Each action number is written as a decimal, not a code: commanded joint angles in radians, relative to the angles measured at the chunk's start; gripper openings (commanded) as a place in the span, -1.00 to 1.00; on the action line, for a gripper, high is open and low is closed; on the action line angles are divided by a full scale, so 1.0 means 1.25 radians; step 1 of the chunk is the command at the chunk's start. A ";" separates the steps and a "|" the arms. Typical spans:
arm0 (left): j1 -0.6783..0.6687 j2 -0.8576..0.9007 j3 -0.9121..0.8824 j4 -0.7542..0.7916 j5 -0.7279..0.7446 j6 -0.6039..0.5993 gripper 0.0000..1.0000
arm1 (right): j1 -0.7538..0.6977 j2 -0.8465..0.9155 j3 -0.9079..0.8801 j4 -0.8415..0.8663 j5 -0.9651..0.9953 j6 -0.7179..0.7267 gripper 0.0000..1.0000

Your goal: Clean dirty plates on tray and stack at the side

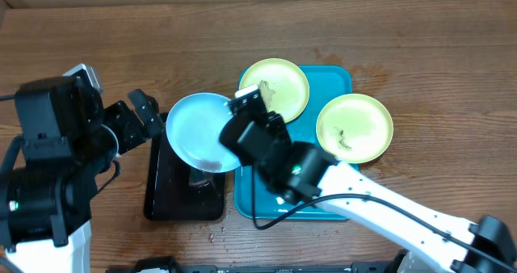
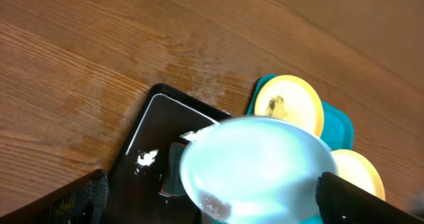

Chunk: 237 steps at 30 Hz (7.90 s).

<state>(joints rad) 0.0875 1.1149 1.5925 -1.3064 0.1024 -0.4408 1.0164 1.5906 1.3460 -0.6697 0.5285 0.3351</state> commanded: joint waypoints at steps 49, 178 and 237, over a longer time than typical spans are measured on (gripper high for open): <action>0.007 -0.007 0.010 -0.023 0.015 0.048 1.00 | 0.261 0.036 0.012 0.128 0.582 -0.167 -0.92; -0.093 0.086 -0.076 -0.118 0.049 0.121 0.60 | -0.522 -0.234 -0.330 -0.115 -0.561 -0.030 -0.40; -0.195 0.442 -0.420 0.218 -0.076 -0.033 -0.62 | -0.522 -0.280 -0.186 -0.323 -0.556 0.005 -0.53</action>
<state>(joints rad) -0.1638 1.6711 0.9649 -1.0065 0.0765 -0.4957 0.3672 1.2411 1.1069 -1.0756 -0.1753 0.3206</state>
